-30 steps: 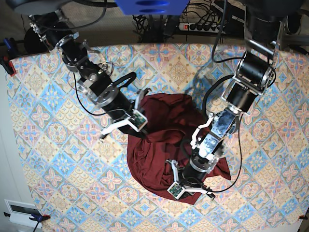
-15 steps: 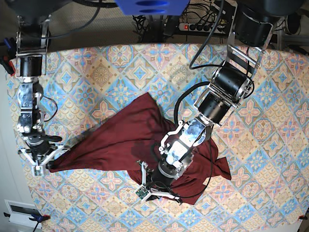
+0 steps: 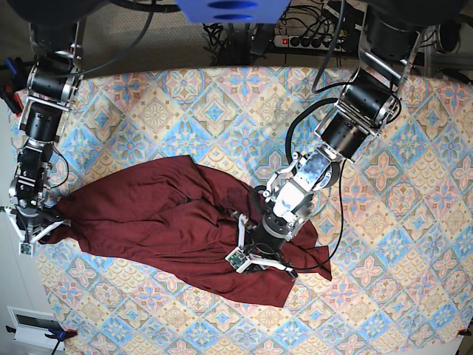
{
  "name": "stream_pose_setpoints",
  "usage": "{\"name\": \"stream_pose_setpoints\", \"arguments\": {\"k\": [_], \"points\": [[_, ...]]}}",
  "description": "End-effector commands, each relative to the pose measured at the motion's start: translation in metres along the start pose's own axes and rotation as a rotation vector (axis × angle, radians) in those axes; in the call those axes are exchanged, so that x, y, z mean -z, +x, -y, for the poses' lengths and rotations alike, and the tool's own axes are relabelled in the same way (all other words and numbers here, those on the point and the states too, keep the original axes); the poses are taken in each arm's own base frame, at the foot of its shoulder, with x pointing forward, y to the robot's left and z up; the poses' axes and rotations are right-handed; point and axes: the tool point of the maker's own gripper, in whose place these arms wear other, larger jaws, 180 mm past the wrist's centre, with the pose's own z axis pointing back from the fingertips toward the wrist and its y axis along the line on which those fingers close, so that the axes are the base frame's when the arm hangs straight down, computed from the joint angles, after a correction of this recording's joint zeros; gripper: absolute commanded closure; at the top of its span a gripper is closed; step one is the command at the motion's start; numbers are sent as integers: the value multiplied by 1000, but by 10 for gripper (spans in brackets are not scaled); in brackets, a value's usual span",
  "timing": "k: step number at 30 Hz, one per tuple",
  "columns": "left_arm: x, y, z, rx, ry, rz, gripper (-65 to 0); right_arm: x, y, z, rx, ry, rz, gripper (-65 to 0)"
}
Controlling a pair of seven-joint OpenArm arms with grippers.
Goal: Layout the t-shirt on the table in an organized manner, then fold the t-shirt properly
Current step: 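Spread the t-shirt by pulling the grippers apart across the table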
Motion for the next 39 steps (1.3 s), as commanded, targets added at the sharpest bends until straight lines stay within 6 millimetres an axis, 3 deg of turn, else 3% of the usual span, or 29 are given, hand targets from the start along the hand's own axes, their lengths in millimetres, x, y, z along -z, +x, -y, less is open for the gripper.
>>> {"name": "stream_pose_setpoints", "arguments": {"k": [1,5,8,12,14,17,21,26,28,34,37,39], "points": [[1,15,-21,10,44,30,-63,-7,28,22,0,-46,76,-172],[1,5,-22,11,44,-19,-173,-21,25,9,-49,-33,119,-226],[3,-12,-6,56,7,-61,-243,-31,31,-9,-82,-7,157,-226],[9,-56,15,138,-47,-175,-263,-44,26,-22,-113,14,184,-226],[12,-61,21,161,-66,-176,-264,-51,21,-27,-129,22,194,-226],[14,-63,33,151,-102,-150,-266,-57,18,-41,-125,46,208,-226],[22,-53,44,138,-121,-144,-266,-60,4,-44,-140,53,189,-226],[28,-32,53,118,-129,-109,-263,-60,-20,-46,-157,61,148,-226],[31,-21,55,128,-133,-71,-263,-64,-20,-46,-164,63,156,-224],[43,-38,68,128,-150,-105,-262,-84,-13,-62,-172,90,213,-224],[47,-41,76,124,-161,-112,-211,-93,-20,-72,-170,109,219,-224],[50,-36,74,125,-156,-89,-126,-98,-20,-75,-171,116,230,-224]]}}
